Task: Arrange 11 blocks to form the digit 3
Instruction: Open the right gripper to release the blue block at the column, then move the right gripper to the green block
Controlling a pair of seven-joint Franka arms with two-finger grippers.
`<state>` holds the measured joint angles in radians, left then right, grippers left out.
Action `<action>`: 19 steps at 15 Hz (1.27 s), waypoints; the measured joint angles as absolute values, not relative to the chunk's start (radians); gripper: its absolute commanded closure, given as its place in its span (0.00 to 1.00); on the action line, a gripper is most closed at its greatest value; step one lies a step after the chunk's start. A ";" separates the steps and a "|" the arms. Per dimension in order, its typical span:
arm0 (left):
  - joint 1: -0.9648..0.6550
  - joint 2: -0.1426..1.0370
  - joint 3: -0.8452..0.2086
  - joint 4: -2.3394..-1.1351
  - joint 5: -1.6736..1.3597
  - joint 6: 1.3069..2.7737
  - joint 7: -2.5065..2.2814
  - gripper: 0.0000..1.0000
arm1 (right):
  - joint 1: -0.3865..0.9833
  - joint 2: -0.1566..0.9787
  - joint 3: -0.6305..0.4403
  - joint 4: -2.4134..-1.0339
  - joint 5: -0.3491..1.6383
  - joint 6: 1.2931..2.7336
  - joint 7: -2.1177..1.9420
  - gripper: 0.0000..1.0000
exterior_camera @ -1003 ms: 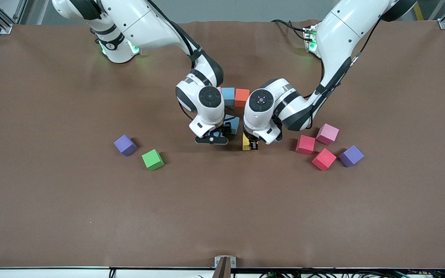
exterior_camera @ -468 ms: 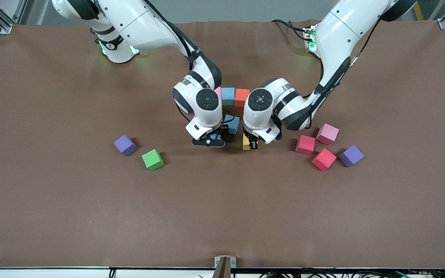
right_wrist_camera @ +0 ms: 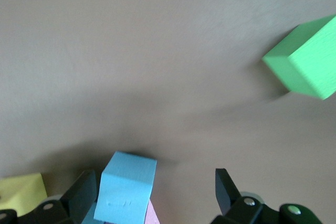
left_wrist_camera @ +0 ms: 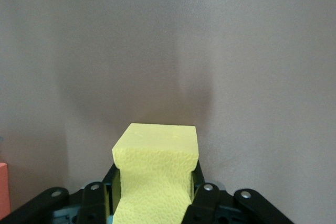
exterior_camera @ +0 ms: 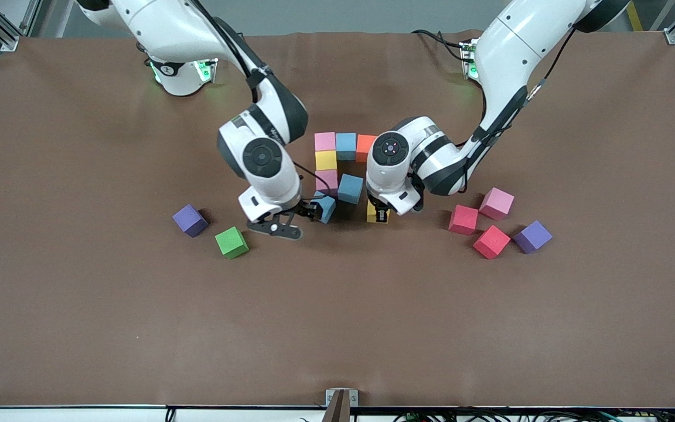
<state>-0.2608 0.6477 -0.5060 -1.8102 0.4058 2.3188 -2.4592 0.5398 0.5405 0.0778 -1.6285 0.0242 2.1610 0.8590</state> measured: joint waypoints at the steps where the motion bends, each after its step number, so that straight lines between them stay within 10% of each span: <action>1: -0.261 0.648 -0.506 -1.810 0.406 2.319 -2.459 0.73 | 0.524 0.531 0.077 -1.629 0.025 2.147 0.859 0.00; 9: -0.268 0.645 -0.509 -1.821 0.411 2.319 -2.451 0.73 | 0.345 0.470 0.034 -1.590 0.025 1.895 0.857 0.00; 19: -0.306 0.594 -0.512 -1.911 0.414 2.364 -2.451 0.73 | 0.212 0.480 -0.023 -1.593 0.025 1.910 0.946 0.00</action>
<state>-0.3058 0.5936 -0.5119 -1.9111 0.4138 2.3639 -2.4508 0.2123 0.4800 -0.0228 -1.5934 0.0248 1.9098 0.9458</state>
